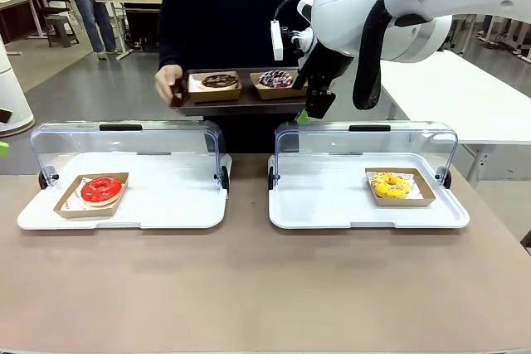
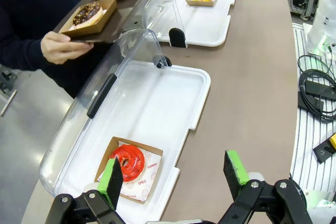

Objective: Provide the desired donut to the person.
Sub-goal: Place the picked Paper togo box onto the Handle tray extended by the person.

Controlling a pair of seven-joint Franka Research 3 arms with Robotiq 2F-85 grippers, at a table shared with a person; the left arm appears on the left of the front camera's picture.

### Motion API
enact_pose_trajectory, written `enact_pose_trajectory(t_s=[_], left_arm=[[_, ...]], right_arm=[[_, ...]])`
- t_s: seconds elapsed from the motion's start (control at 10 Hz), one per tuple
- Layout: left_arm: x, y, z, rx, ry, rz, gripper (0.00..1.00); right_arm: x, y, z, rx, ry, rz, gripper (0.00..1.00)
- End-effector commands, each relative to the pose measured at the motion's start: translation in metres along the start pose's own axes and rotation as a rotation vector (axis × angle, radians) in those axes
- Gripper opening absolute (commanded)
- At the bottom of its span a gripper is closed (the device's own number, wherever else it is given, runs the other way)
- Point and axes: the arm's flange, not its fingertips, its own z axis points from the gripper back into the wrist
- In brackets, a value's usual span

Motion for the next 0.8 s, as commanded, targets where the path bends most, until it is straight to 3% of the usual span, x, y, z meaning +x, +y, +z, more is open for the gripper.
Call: enact_pose_trajectory(t_s=[0.0,0.2,0.3,0.7], left_arm=[[0.000,0.000,0.001,-0.001,-0.010,0.001,1.00],[0.000,0.000,0.001,-0.001,-0.010,0.001,1.00],[0.000,0.000,0.001,-0.001,-0.010,0.001,1.00],[0.000,0.000,0.001,-0.001,-0.010,0.001,1.00]], right_arm=[[-0.003,0.001,-0.002,-0.013,0.007,0.005,1.00],[0.000,0.000,0.000,0.000,0.000,0.000,1.00],[-0.016,0.019,0.034,-0.004,-0.038,-0.028,1.00],[-0.120,0.094,0.132,-0.030,-0.186,-0.186,1.00]])
